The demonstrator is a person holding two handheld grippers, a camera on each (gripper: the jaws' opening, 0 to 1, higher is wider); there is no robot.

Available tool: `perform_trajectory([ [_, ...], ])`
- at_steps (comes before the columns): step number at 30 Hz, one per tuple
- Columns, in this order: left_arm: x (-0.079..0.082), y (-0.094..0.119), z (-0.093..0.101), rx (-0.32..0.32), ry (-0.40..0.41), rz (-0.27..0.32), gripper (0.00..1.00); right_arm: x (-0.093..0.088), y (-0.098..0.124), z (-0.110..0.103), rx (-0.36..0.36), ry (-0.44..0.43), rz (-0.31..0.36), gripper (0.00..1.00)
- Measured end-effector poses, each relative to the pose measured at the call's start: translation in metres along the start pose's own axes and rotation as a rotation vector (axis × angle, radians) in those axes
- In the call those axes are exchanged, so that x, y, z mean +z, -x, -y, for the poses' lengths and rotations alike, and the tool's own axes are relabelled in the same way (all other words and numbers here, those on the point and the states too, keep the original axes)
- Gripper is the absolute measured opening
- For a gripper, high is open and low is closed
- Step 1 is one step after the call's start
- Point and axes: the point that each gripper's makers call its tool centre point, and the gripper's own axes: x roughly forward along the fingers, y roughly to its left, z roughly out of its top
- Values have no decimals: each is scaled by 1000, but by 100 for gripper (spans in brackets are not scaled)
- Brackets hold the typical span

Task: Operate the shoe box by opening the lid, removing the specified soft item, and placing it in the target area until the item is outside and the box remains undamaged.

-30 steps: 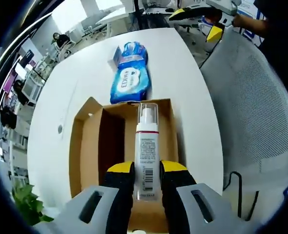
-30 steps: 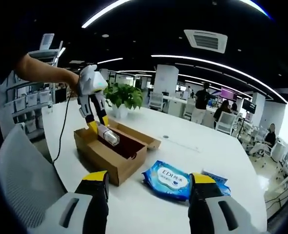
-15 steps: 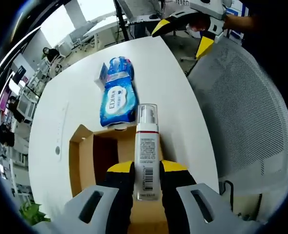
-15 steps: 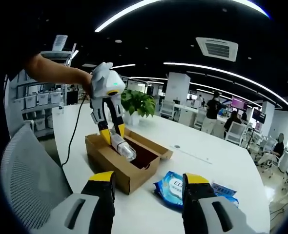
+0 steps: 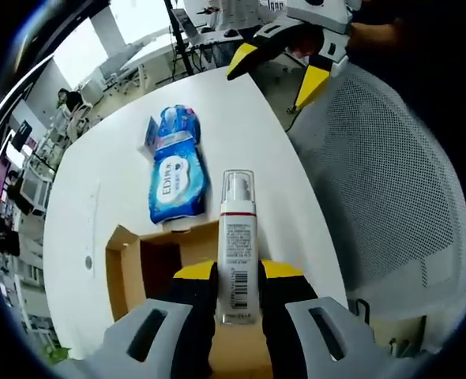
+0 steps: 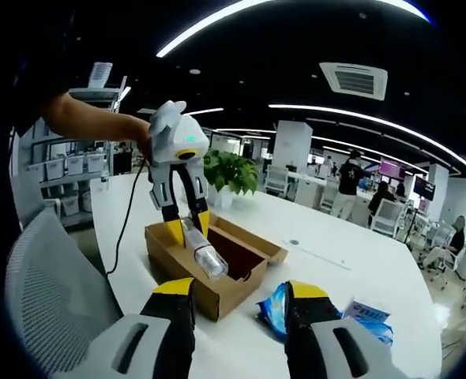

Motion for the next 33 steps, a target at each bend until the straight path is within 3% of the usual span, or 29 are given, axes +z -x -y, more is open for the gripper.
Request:
perform_trajectory([
  [10,13,-3,6,-22,-32,17,19,4,-4,-7,30,1,5,35],
  [25,18,-4,9,-30,-48,24,19,15,-6,-10,61,15,26,28],
  [33,22,0,12,-42,-85,42,19,12,-14,-18,103,43,20,29],
])
